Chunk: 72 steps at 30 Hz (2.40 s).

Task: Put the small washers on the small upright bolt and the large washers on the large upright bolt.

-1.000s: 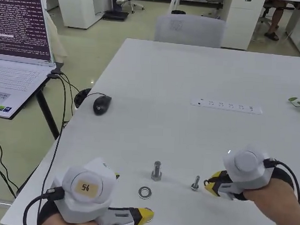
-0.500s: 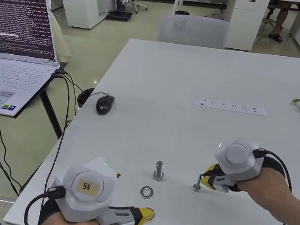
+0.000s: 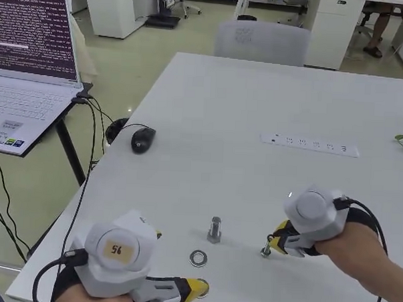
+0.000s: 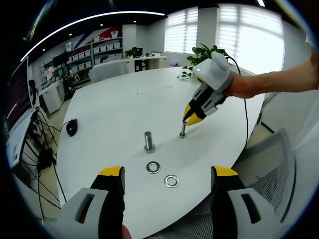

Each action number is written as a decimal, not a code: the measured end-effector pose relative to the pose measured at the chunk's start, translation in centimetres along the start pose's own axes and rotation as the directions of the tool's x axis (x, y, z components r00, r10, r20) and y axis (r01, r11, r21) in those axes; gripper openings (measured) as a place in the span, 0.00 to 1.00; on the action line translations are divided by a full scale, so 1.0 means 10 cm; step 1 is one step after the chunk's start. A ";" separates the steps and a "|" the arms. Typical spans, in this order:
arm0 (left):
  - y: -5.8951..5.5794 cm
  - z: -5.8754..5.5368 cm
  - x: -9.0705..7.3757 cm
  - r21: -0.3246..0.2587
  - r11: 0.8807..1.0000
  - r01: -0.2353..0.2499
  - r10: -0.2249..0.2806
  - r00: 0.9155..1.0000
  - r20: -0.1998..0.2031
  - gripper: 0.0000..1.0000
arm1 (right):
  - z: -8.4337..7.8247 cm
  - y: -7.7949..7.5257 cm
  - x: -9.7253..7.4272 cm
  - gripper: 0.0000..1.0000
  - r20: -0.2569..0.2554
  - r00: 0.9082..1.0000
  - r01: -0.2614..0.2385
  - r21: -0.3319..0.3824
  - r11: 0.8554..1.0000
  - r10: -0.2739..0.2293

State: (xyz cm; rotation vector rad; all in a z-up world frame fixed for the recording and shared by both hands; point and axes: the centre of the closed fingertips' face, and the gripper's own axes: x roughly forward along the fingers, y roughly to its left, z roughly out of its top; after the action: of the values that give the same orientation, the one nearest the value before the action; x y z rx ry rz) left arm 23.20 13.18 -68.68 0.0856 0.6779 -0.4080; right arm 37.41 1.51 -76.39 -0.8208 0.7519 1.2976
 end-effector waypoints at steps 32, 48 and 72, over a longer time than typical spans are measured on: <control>0.00 -0.01 0.01 0.009 1.000 0.004 -0.003 1.000 -0.012 0.70 | -0.25 0.07 0.38 0.15 -0.064 0.997 -0.033 0.048 0.998 0.036; 0.00 -0.04 0.02 0.002 1.000 0.003 -0.003 1.000 -0.015 0.70 | -0.55 0.42 0.33 0.17 -0.090 0.993 -0.075 0.081 0.994 0.082; 0.06 -0.09 -0.08 -0.012 1.000 -0.018 0.018 1.000 -0.011 0.70 | 0.40 1.33 0.76 0.23 0.011 0.960 -0.273 -0.196 0.942 0.280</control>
State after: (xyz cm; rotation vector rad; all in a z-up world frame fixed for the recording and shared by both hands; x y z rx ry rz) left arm 22.32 14.16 -68.87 0.0830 0.6897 -0.3865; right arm 25.24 9.96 -82.04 -0.8625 0.7367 1.6543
